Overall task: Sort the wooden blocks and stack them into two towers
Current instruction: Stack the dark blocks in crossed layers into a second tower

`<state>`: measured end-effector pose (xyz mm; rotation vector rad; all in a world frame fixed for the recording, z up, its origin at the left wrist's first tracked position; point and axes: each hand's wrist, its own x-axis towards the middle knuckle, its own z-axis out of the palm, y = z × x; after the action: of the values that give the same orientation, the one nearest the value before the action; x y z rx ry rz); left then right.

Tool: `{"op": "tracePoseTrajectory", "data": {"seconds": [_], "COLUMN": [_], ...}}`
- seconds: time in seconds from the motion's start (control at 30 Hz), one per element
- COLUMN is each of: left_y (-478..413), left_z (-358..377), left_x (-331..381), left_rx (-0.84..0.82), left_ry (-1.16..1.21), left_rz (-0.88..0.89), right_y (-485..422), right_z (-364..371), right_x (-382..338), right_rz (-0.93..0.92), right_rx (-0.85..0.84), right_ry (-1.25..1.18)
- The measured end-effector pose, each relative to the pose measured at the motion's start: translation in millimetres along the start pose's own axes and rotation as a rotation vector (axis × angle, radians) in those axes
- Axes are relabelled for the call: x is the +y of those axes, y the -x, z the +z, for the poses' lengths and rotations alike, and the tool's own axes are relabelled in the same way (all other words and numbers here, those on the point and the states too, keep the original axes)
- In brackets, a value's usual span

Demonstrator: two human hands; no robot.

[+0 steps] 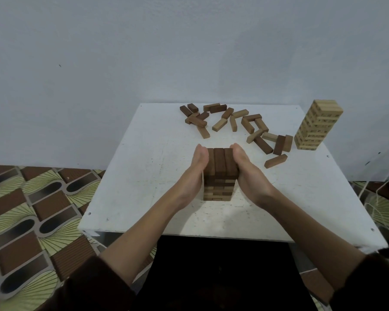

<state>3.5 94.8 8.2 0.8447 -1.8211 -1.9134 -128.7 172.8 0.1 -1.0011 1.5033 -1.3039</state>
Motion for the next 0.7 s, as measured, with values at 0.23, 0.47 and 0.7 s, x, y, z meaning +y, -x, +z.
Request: {"op": "tracePoseTrajectory", "data": {"seconds": [0.23,0.47,0.7], "left_y": [-4,-16,-20], "left_z": [-30,-29,-24], "left_x": [-10,-11,-12], "left_rx": [-0.071,-0.083,-0.089], "left_ry": [-0.258,-0.313,-0.301], "left_rz": [0.117,0.122,0.148], "right_y": [3,-7,-12], "right_z": [-27,-32,-31], "right_x": [-4,-4,-5], "right_rz": [-0.067,-0.066,-0.064], "right_rx": [-0.111,-0.119,-0.125], "right_ry": [0.318,0.416,0.417]}}
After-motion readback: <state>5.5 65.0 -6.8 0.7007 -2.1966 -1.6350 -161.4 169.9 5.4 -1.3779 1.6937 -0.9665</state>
